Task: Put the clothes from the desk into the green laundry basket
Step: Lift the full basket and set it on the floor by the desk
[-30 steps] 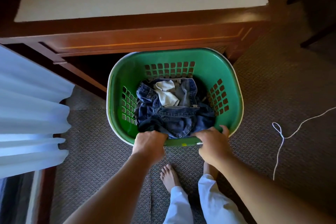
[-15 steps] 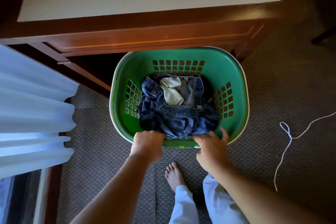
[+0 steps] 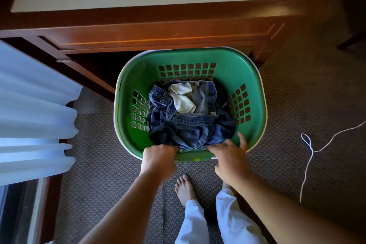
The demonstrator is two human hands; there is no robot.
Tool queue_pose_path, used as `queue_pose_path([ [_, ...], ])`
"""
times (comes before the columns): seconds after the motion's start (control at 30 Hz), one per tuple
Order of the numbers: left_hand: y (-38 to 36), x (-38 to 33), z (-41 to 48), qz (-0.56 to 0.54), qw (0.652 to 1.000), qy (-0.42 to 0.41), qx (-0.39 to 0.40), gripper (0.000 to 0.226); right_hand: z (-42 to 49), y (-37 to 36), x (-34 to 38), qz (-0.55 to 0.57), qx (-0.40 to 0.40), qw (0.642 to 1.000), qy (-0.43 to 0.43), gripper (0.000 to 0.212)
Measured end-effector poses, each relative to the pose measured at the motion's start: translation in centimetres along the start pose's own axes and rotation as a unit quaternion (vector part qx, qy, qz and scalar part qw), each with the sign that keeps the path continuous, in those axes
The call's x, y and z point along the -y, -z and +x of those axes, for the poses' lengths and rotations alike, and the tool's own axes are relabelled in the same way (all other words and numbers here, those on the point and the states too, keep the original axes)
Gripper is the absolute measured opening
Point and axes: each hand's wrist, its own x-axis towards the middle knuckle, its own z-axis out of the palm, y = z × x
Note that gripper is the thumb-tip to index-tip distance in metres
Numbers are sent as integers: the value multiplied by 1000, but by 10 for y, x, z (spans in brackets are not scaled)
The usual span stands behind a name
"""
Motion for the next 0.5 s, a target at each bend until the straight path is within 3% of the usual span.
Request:
queue_pose_path([
  [0.2,-8,-5,-4,-3,1000,-13,9,50,-1,8,-3,0,63,998,11,53],
  [0.3,-6,1,-5,-2,1000,-20,13,53,0,13,10,21,46,999,-20,45],
  [0.43,-2,-3,-12,-19,1000,-8,20,47,-4,15,11,41,74,996,-39,49],
  [0.5,-3,-7,-14,-36,999,8,33,48,-9,14,9,110,24,993,-41,46],
])
